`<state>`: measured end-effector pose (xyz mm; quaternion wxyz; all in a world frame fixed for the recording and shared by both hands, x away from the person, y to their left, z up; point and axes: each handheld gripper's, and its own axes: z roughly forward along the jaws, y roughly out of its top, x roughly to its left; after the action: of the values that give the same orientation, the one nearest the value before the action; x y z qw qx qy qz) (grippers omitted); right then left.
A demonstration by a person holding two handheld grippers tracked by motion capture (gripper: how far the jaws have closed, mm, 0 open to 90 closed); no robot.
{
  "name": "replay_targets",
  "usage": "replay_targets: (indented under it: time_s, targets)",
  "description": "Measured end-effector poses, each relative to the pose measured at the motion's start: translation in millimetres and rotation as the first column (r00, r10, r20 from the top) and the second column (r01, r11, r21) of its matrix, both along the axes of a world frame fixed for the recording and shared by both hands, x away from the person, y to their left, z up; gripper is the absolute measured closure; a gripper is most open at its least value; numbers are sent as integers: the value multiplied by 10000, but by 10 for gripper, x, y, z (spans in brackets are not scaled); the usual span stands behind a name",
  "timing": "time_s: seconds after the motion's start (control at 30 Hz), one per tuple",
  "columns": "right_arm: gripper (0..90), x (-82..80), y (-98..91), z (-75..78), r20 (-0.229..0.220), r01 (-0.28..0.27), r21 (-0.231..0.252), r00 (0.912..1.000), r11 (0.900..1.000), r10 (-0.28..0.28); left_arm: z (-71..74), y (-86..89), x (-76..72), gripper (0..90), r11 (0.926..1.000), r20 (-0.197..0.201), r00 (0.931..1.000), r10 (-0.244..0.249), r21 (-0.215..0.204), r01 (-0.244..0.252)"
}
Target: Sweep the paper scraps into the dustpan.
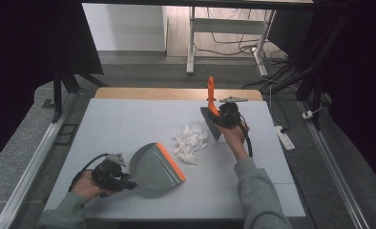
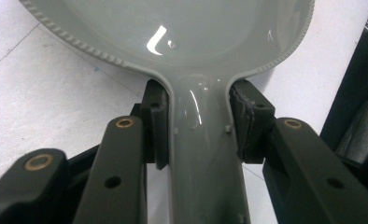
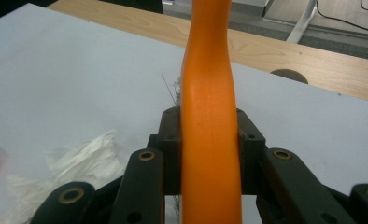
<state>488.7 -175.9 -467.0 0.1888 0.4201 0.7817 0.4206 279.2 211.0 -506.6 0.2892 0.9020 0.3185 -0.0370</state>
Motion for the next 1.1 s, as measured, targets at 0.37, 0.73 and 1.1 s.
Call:
replay_targets:
  time_s: [0.37, 0.73, 1.1]
  targets:
    - [710, 254, 299, -107, -757, -47, -986, 9971, 9951, -28, -3, -16, 6, 616, 10000, 92, 10000, -2, -45, 2]
    - [711, 325, 503, -161, -1496, -326, -1408, 9887, 9895, 113, -21, -30, 25, 616, 10000, 58, 10000, -58, 6, 58]
    - [711, 138, 691, -174, -1758, -1563, -1610, 9761, 9745, 1275, -48, -43, 45, 616, 10000, -40, 10000, -52, -61, 52]
